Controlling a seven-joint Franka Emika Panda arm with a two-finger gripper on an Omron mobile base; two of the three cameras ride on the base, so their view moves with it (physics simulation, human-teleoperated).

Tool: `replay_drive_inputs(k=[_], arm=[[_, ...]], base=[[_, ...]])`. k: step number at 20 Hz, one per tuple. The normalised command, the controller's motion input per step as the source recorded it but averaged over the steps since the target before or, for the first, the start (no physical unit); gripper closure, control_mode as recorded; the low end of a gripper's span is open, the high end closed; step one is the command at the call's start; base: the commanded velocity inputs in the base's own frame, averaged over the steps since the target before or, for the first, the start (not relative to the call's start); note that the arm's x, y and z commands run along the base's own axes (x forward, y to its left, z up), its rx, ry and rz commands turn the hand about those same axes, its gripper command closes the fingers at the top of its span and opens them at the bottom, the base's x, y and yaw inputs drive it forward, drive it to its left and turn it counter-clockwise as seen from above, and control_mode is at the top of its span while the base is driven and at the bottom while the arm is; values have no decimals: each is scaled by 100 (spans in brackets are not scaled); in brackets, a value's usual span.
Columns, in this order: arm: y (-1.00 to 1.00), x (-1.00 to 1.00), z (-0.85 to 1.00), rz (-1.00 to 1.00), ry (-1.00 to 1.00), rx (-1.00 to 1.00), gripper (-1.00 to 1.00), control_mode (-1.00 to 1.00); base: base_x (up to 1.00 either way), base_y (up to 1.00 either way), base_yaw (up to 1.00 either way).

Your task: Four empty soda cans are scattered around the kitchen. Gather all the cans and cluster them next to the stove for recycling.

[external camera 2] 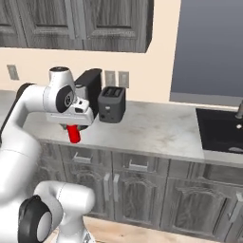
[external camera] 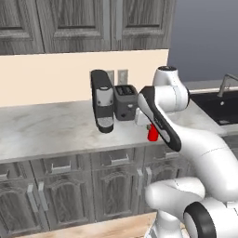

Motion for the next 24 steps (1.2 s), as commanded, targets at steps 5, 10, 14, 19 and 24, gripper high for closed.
replay_drive_inputs(k=[5,10,14,19,24], arm=[[0,0,0,0,0,0,100,100],[0,0,0,0,0,0,100,100],[0,0,0,0,0,0,100,100],[0,0,0,0,0,0,100,100],[0,0,0,0,0,0,100,100]], base=[[-60,46,10],[-33,46,34],[-9,21,49],[-5,10,50],[-2,2,50]])
